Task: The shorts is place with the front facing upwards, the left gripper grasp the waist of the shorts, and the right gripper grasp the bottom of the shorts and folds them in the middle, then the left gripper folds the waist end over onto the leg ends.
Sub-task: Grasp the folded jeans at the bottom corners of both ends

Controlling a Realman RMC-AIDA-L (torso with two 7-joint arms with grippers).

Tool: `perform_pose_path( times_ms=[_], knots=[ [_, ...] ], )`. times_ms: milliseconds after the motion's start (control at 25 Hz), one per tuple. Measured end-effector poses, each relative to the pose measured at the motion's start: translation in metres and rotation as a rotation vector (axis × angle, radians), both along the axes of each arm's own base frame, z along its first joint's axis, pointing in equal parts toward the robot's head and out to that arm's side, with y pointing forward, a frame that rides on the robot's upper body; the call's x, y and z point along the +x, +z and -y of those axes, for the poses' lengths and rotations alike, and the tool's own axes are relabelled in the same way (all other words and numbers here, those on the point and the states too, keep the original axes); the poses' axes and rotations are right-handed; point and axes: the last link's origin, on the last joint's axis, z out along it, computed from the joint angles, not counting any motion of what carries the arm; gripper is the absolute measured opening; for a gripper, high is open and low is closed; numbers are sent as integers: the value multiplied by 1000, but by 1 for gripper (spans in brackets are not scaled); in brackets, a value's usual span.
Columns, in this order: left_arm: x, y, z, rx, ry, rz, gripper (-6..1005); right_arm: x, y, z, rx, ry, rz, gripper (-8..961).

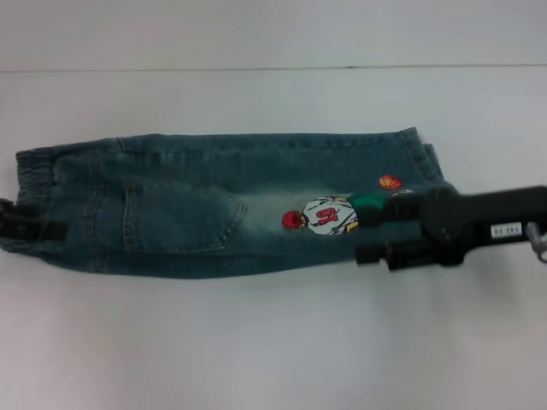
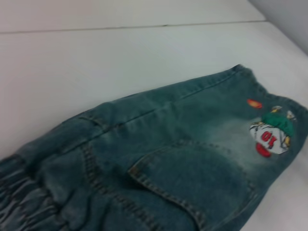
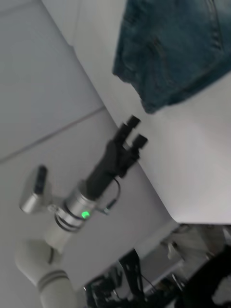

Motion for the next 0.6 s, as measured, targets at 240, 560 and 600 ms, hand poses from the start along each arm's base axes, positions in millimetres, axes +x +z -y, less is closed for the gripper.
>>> perform_pose_path(
  times_ms=[240,560,600],
  knots=[
    [-27,2,-5,31,94,-192,817,4,-2,5,-8,-13,1,776],
    [-40,-9,-18,60,105,-365,803,3,-8,4,-7,-20,4,776],
    [-41,-13,-19,56,99,-383,801,3,-8,3,-7,-22,5,776]
  ],
)
